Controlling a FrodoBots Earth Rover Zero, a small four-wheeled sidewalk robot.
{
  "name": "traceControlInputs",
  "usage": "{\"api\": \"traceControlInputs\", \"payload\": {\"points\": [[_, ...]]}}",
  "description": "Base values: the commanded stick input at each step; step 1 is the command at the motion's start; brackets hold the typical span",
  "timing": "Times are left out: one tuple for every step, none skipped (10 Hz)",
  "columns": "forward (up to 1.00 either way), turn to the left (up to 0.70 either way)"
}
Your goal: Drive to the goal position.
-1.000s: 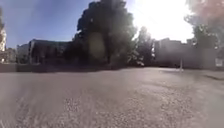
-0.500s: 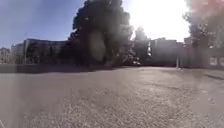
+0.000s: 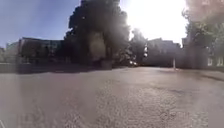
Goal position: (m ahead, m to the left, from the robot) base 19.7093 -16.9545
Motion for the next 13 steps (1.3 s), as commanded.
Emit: {"api": "traceControlInputs", "payload": {"points": [[0.7, -0.14], [0.7, -0.14], [0.7, -0.14], [0.7, -0.14], [0.7, -0.14], [0.7, -0.14], [0.7, -0.14], [0.7, -0.14], [0.7, -0.14], [0.7, -0.14], [0.7, -0.14], [0.7, -0.14], [0.7, -0.14]]}}
